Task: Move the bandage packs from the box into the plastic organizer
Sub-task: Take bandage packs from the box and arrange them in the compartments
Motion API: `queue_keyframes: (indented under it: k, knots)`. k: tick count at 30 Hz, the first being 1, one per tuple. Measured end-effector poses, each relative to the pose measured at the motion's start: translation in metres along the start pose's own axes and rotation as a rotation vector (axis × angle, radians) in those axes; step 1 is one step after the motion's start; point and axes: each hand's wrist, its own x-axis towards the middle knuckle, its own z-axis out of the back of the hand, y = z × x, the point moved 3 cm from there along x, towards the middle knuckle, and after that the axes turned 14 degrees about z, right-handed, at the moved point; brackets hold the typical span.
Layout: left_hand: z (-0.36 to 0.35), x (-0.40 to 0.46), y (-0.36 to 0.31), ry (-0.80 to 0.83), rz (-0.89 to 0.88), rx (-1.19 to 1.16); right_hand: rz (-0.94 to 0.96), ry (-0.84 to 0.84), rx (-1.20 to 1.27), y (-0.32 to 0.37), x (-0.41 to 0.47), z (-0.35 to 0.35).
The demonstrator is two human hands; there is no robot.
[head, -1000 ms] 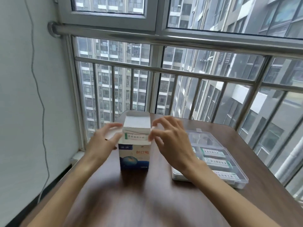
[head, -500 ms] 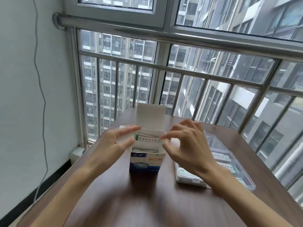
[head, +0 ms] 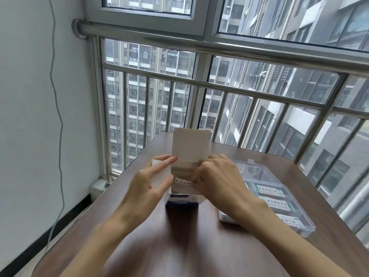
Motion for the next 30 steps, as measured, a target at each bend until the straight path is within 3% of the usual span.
queue_keyframes:
  k: [4,9,14,17,20,24,26,28,30]
  knots:
    - [-0.005,-0.005,0.004,-0.06,-0.06,0.03,0.088,0.033,0.143,0.004,-0.019,0.001]
    - [-0.008,-0.003,0.006,-0.063,-0.002,-0.011,-0.076,-0.047,0.371,-0.002,-0.031,0.013]
    - [-0.007,0.023,0.001,-0.01,0.196,-0.117,-0.34,-0.194,0.844,-0.025,-0.03,0.012]
    - [-0.007,0.047,0.01,0.081,0.349,-0.032,-0.471,-0.134,1.073,-0.035,-0.03,0.008]
    - [-0.004,0.061,0.009,0.147,0.426,0.053,-0.539,-0.095,1.15,-0.048,-0.035,0.01]
    - [0.003,0.06,-0.003,-0.151,0.252,0.499,-0.57,-0.056,1.125,-0.073,-0.055,0.018]
    - [-0.004,0.046,-0.027,-0.282,0.048,0.525,-0.583,-0.033,1.069,-0.085,-0.071,0.018]
    - [-0.019,0.028,-0.05,-0.288,-0.139,0.447,-0.591,-0.003,1.03,-0.091,-0.087,0.015]
    - [-0.045,0.013,-0.064,-0.15,-0.208,0.393,-0.594,0.037,1.013,-0.095,-0.103,0.008]
